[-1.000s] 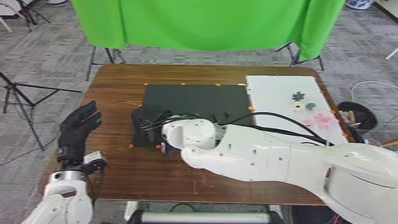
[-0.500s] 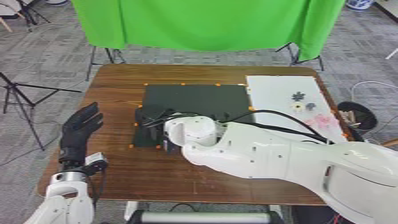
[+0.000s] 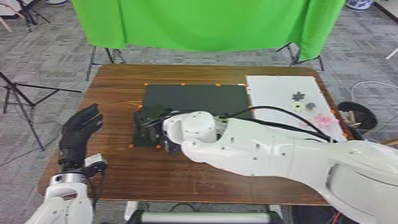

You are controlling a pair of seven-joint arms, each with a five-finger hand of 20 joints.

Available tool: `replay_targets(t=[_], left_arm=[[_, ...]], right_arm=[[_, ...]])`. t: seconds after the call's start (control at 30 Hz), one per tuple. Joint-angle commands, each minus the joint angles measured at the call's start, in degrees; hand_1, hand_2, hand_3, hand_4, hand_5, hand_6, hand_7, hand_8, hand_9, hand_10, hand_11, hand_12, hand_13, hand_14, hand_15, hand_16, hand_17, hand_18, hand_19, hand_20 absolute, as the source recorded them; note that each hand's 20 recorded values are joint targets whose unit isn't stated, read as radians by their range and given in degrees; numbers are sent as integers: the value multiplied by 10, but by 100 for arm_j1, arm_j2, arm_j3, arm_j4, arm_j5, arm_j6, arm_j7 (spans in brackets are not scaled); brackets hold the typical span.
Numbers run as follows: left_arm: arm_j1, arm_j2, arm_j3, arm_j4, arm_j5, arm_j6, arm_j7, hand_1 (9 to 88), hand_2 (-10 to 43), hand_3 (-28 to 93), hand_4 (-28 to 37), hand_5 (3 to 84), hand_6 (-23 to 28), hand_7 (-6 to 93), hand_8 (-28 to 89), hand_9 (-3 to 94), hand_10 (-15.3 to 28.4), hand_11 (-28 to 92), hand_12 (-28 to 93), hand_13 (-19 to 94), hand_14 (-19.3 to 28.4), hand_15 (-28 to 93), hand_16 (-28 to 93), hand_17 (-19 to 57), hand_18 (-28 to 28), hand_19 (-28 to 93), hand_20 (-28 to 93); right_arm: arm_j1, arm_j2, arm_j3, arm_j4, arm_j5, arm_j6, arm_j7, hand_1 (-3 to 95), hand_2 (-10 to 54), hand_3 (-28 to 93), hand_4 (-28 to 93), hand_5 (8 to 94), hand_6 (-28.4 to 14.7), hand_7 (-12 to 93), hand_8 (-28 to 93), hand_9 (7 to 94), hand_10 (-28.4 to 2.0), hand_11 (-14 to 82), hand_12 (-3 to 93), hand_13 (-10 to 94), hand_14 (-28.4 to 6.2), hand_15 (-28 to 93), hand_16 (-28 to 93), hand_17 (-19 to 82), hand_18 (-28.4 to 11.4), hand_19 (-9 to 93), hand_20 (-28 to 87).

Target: Arrange flowers

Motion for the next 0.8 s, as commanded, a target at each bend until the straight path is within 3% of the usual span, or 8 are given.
replay_targets(t=[0.03,0.8], left_arm=[[73,-45,-35,-41,-13,-52,7,473,-82,685,-73,414,0,243,-106,340,99,221,126,331,128,197,8,117,96,107,213],[140,-36,-98,-64,0,-141,-57,468,-92,704,-93,415,0,262,-121,337,100,233,118,330,130,211,-3,109,97,115,203]], right_arm=[[255,54,-27,1,-436,88,-75,437,-95,766,-228,587,51,203,-122,639,-122,96,162,846,-32,611,278,592,-120,932,521],[503,270,90,-189,-493,114,-146,434,-95,732,-216,565,31,181,-105,621,-128,87,164,847,-30,607,284,585,-123,932,525]])
